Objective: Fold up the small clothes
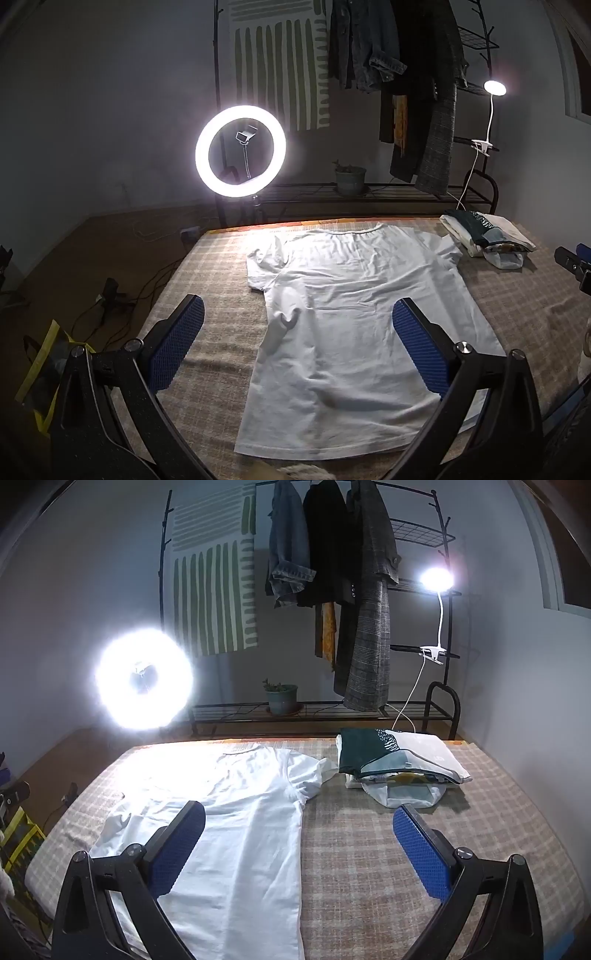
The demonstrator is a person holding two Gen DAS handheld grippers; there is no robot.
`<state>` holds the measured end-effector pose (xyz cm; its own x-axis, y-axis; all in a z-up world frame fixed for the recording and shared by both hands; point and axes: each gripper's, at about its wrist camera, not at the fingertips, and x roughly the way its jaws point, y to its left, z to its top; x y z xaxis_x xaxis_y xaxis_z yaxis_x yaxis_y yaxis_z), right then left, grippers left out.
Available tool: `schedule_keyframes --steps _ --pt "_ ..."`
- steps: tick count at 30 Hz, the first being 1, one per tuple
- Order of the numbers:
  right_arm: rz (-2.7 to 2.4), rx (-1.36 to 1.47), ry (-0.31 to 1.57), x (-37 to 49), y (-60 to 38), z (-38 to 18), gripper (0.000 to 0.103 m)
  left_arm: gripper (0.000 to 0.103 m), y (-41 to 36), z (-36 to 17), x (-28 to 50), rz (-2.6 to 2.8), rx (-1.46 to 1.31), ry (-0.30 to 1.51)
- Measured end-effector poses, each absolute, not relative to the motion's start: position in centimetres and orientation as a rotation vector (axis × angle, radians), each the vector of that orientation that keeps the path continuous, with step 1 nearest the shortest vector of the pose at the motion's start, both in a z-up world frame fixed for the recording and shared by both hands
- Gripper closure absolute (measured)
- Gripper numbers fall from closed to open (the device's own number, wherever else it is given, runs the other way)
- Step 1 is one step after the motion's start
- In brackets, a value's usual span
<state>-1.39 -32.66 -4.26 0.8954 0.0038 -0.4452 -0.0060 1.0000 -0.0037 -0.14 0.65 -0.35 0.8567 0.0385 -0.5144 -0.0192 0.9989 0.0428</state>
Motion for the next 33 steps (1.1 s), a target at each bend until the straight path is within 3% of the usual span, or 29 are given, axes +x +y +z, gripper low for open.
schedule_keyframes --steps 33 --pt "0.016 0.017 0.474 -1.09 -32.88 -4.42 0.000 0.000 0.77 -0.43 -0.23 0.027 0.032 0.536"
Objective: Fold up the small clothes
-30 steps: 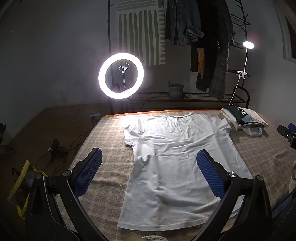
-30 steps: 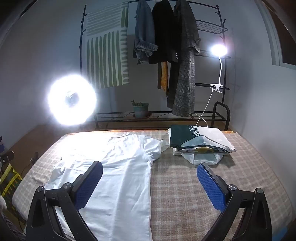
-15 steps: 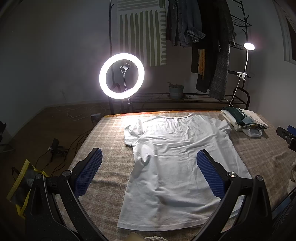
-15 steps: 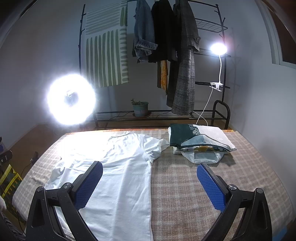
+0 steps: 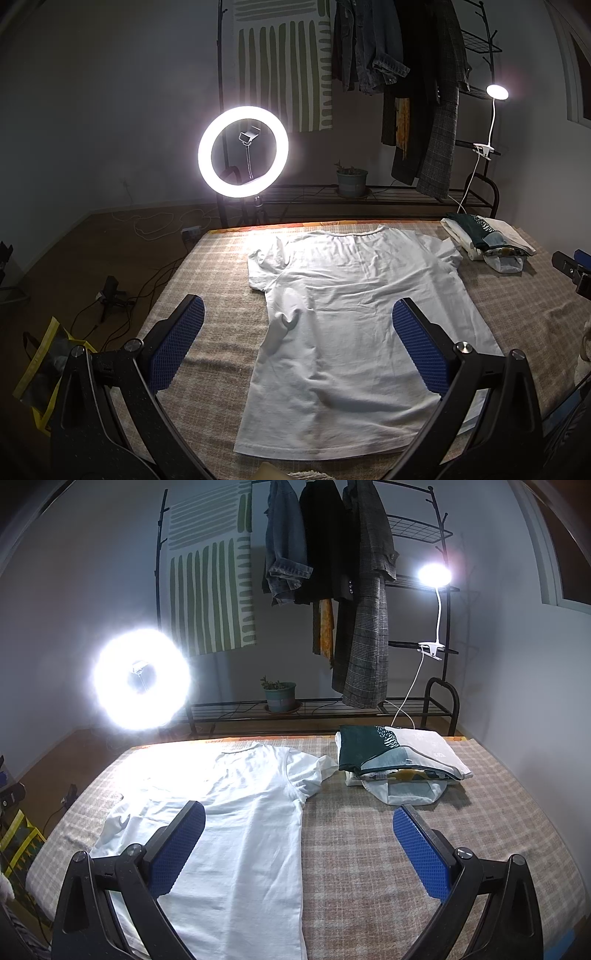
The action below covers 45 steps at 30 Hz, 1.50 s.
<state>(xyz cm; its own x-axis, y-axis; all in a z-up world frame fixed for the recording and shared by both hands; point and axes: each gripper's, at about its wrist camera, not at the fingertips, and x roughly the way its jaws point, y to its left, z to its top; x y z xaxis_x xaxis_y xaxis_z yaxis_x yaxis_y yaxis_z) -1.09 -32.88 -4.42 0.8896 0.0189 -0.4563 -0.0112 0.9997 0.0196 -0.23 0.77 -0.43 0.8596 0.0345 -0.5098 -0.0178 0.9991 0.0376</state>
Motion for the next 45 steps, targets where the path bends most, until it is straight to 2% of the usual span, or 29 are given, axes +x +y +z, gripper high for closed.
schedule_keyframes --steps 45 --pt "0.016 0.025 0.482 -0.61 -33.02 -5.05 0.000 0.000 1.50 -0.70 -0.48 0.031 0.031 0.538"
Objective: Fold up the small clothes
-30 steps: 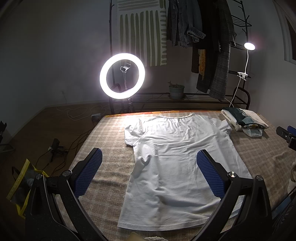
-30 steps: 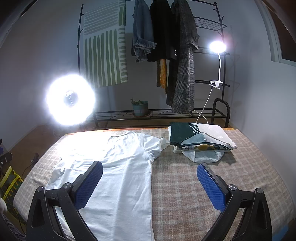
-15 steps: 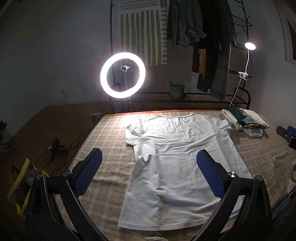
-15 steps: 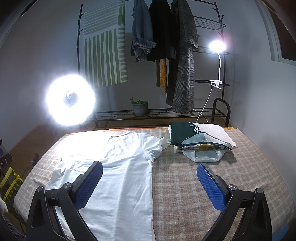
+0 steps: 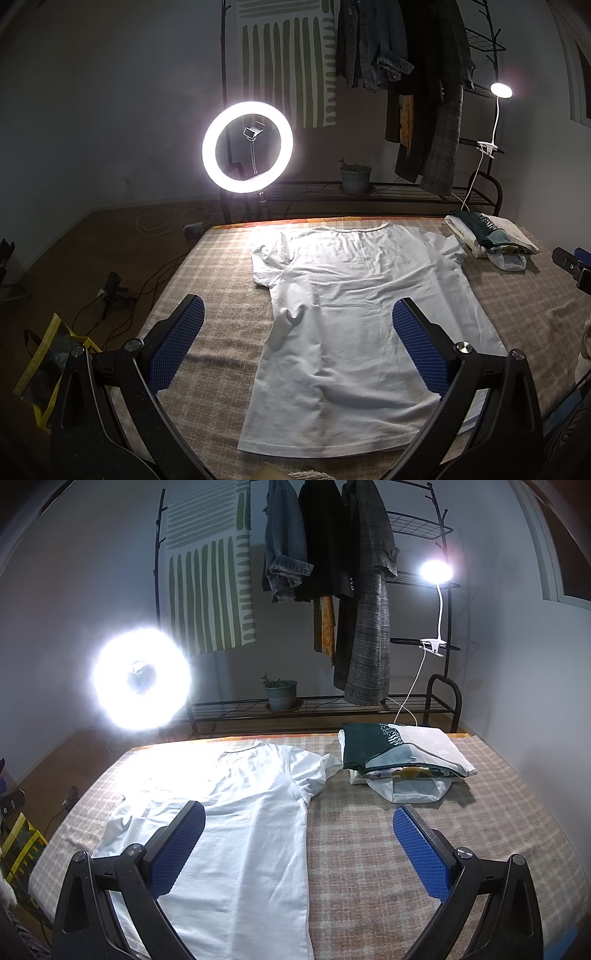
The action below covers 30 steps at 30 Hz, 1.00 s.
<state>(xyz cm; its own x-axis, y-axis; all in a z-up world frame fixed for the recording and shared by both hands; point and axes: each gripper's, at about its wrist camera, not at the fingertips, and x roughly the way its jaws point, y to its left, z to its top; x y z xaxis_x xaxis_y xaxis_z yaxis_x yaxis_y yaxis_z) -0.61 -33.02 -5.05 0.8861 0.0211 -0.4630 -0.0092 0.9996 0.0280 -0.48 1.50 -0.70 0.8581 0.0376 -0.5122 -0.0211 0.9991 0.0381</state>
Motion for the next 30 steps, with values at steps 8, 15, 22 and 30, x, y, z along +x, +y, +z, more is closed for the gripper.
schedule_keyframes --steps 8,15,22,30 --pt "0.022 0.031 0.484 -0.1 -32.4 -5.5 0.000 0.000 2.0 -1.3 -0.5 0.052 0.030 0.551" --pt "0.064 0.032 0.511 1.4 -31.0 -5.7 0.000 0.000 4.5 -3.4 -0.3 0.078 -0.035 0.610" --pt "0.169 0.042 0.473 3.1 -29.5 -5.6 0.000 0.000 7.8 -7.0 -1.3 0.142 -0.120 0.675" --pt "0.344 -0.038 0.532 8.9 -22.7 -3.9 0.001 0.019 11.0 -13.4 -1.8 0.170 -0.368 0.849"
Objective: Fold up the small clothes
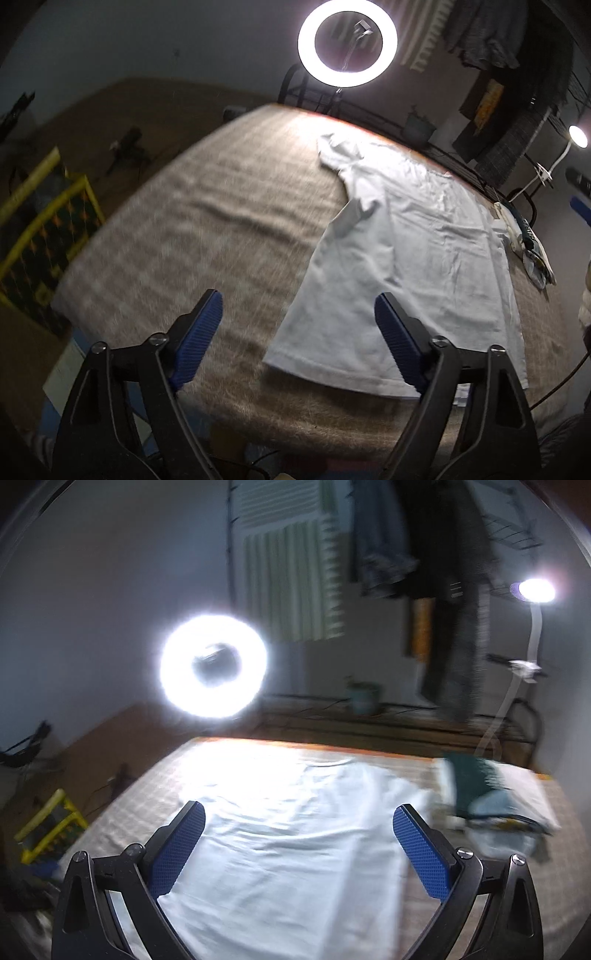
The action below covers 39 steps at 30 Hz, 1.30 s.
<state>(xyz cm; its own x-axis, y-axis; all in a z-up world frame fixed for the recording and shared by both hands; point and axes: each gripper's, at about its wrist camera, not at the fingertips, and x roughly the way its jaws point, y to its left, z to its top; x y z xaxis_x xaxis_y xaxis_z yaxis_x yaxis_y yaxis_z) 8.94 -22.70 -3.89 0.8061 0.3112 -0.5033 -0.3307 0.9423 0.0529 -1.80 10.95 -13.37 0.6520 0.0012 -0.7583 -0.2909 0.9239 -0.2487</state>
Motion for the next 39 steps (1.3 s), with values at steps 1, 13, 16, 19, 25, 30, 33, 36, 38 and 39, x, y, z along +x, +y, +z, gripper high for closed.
schedule_keyframes --steps 1,13,16,19,25,30,33,36,38,39 --pt "0.388 -0.037 0.555 10.2 -21.2 -3.7 0.003 0.021 11.3 -14.0 -1.7 0.182 -0.383 0.865" --pt "0.590 -0.084 0.776 22.0 -6.7 -5.0 0.021 0.029 12.6 -18.4 -0.6 0.167 -0.533 0.989" --pt "0.611 -0.072 0.833 25.2 -2.8 -6.0 0.025 0.033 12.4 -19.1 -0.2 0.150 -0.539 1.018" --pt "0.629 -0.068 0.894 27.9 0.5 -7.6 0.029 0.041 12.6 -20.1 0.0 0.145 -0.565 1.052" --pt "0.609 -0.146 1.037 32.6 6.9 -13.5 0.043 0.056 12.8 -20.2 0.2 0.139 -0.560 1.041" --pt "0.538 -0.197 1.110 35.9 10.0 -18.1 0.049 0.089 12.9 -20.4 0.7 0.098 -0.590 1.052" --pt "0.501 -0.195 1.121 37.8 10.9 -19.7 0.050 0.096 13.0 -20.7 1.2 0.083 -0.626 1.056" --pt "0.474 -0.182 1.133 39.2 11.4 -20.8 0.050 0.098 13.0 -20.6 1.3 0.078 -0.628 1.048" --pt "0.456 -0.187 1.140 39.8 12.1 -21.7 0.050 0.099 13.0 -20.5 1.3 0.074 -0.625 1.043" --pt "0.448 -0.198 1.143 40.1 12.3 -22.1 0.050 0.099 12.9 -20.4 1.4 0.076 -0.621 1.041"
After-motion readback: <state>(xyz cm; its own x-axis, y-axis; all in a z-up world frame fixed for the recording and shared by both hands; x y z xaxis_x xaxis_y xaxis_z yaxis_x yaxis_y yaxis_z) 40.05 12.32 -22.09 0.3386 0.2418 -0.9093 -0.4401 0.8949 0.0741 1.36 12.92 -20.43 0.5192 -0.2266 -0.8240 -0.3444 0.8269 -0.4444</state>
